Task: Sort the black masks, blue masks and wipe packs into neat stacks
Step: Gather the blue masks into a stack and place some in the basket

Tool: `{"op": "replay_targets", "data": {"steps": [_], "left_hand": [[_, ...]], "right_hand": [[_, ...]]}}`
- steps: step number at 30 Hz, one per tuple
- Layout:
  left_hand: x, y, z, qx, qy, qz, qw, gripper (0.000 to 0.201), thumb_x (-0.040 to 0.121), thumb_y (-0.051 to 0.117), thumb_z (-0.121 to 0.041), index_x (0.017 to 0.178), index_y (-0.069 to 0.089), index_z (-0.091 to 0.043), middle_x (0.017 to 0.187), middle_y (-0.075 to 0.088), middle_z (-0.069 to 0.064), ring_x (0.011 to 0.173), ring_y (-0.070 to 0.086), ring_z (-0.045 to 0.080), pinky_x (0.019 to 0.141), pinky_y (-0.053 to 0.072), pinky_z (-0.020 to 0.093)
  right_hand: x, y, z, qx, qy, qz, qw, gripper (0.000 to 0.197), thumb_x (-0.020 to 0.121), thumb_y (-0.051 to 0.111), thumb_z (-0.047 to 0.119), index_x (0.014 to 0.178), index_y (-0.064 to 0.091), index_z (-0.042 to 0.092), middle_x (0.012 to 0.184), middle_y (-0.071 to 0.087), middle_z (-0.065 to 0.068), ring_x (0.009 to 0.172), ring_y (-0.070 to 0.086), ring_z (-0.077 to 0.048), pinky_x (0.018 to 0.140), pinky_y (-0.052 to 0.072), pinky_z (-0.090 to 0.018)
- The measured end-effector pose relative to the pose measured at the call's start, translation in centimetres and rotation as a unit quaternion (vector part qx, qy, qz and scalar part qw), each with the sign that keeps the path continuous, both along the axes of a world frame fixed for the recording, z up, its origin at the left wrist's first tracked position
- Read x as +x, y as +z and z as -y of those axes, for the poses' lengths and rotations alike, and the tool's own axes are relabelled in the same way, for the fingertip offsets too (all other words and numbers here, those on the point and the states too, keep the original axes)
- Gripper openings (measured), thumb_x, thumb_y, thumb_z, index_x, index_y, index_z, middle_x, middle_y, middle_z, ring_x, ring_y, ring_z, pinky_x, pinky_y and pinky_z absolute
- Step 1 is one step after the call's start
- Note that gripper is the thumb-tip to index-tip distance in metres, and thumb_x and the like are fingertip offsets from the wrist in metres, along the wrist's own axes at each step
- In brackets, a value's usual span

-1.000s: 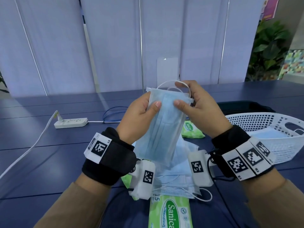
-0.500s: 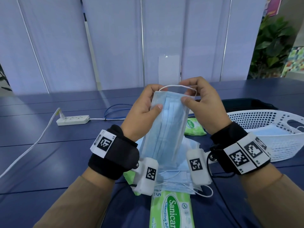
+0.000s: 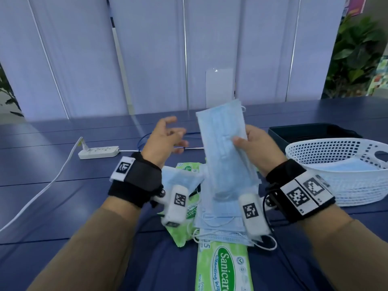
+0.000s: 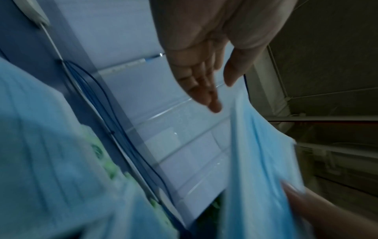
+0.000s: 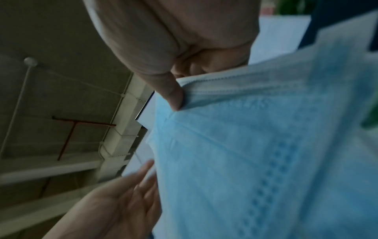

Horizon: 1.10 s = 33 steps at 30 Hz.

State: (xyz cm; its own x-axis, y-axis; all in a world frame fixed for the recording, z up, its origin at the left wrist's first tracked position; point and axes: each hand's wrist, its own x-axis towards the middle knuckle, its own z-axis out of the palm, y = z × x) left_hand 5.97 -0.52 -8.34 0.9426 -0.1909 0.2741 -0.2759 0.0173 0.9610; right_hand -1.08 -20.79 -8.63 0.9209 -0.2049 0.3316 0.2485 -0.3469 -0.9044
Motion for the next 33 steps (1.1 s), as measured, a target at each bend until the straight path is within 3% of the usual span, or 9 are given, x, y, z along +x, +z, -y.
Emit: {"op": "replay_targets", "data": {"steps": [3,8,10,12,17,20,23,27,33], "left_hand": [[2.7,-0.8,-1.5,0.279,0.011,-0.099,0.955,0.014,0.095,0.052,-0.014,0.109,0.054,-0.012,0.091,0.055,0.006,0.068,0.051,0.015,0.058,0.044,0.025],[9.0,-4.5,-5.0,0.713,0.028,-0.060,0.698,0.048,0.074,0.067,-0.057,0.103,0.071,-0.019,0.095,0.067,-0.003,0.094,0.061,0.023,0.086,0.047,0.030],[11.2,-6.0,-6.2,0.740,0.039,-0.066,0.669,0.060,0.043,0.068,-0.081,0.067,0.071,-0.026,0.064,0.062,-0.007,0.073,0.061,0.022,0.077,0.050,0.030],[10.9,-5.9,-6.3,0.721,0.037,-0.110,0.683,0.064,0.040,0.067,-0.083,0.051,0.060,-0.020,0.053,0.057,-0.004,0.061,0.055,0.022,0.068,0.046,0.029],[10.5,-6.1,-6.4,0.701,0.040,-0.096,0.705,0.063,0.045,0.074,-0.073,0.055,0.062,-0.011,0.052,0.055,-0.001,0.059,0.052,0.022,0.067,0.045,0.029],[10.4,-5.4,-6.2,0.699,0.025,-0.073,0.710,0.053,0.052,0.076,-0.069,0.069,0.071,-0.018,0.078,0.070,0.004,0.077,0.064,0.025,0.078,0.050,0.029],[7.1,-1.1,-4.3,0.632,-0.017,-0.054,0.773,0.040,0.085,0.067,-0.037,0.109,0.065,-0.005,0.110,0.067,0.012,0.099,0.062,0.025,0.089,0.044,0.031],[4.5,5.4,-2.5,0.434,-0.059,0.001,0.899,0.046,0.074,0.075,-0.032,0.107,0.062,-0.003,0.109,0.066,0.019,0.094,0.063,0.033,0.087,0.049,0.043],[-0.8,10.1,3.5,0.323,-0.161,0.061,0.931,0.020,0.070,0.055,-0.021,0.088,0.062,-0.016,0.091,0.069,0.006,0.080,0.061,0.014,0.078,0.051,0.033]], "right_hand": [[0.2,0.5,2.0,0.008,-0.030,-0.003,1.000,0.025,0.092,0.049,0.004,0.108,0.062,0.017,0.106,0.068,-0.003,0.097,0.066,-0.025,0.088,0.053,-0.045],[-0.2,1.4,2.8,0.087,0.029,-0.008,0.996,0.036,0.091,0.043,-0.007,0.108,0.060,0.019,0.104,0.068,-0.005,0.091,0.066,-0.026,0.085,0.053,-0.046],[-0.5,1.7,2.8,0.106,0.054,-0.009,0.993,0.038,0.091,0.041,-0.010,0.112,0.059,0.016,0.104,0.068,-0.005,0.090,0.065,-0.025,0.082,0.053,-0.042],[-0.5,1.9,2.8,0.113,0.069,-0.012,0.991,0.039,0.091,0.041,-0.010,0.117,0.057,0.014,0.107,0.067,-0.006,0.091,0.066,-0.025,0.079,0.054,-0.039],[-0.7,2.0,2.8,0.105,0.083,-0.023,0.991,0.038,0.092,0.042,-0.007,0.120,0.057,0.014,0.112,0.067,-0.006,0.090,0.066,-0.024,0.075,0.056,-0.036],[-1.1,2.1,2.8,0.084,0.085,-0.034,0.992,0.035,0.092,0.043,-0.006,0.113,0.060,0.016,0.113,0.067,-0.009,0.093,0.066,-0.027,0.083,0.054,-0.042],[-1.5,2.6,2.8,0.100,0.113,-0.053,0.987,0.028,0.092,0.046,-0.002,0.109,0.063,0.013,0.113,0.067,-0.013,0.095,0.065,-0.030,0.089,0.052,-0.044],[-1.9,3.0,1.4,0.156,0.178,-0.047,0.970,0.020,0.093,0.047,0.003,0.101,0.064,0.011,0.097,0.072,-0.006,0.082,0.068,-0.019,0.080,0.055,-0.034],[-1.5,2.3,-1.0,0.157,0.091,0.004,0.983,0.018,0.093,0.048,0.004,0.102,0.062,0.010,0.108,0.068,-0.011,0.096,0.064,-0.026,0.091,0.051,-0.042]]}}
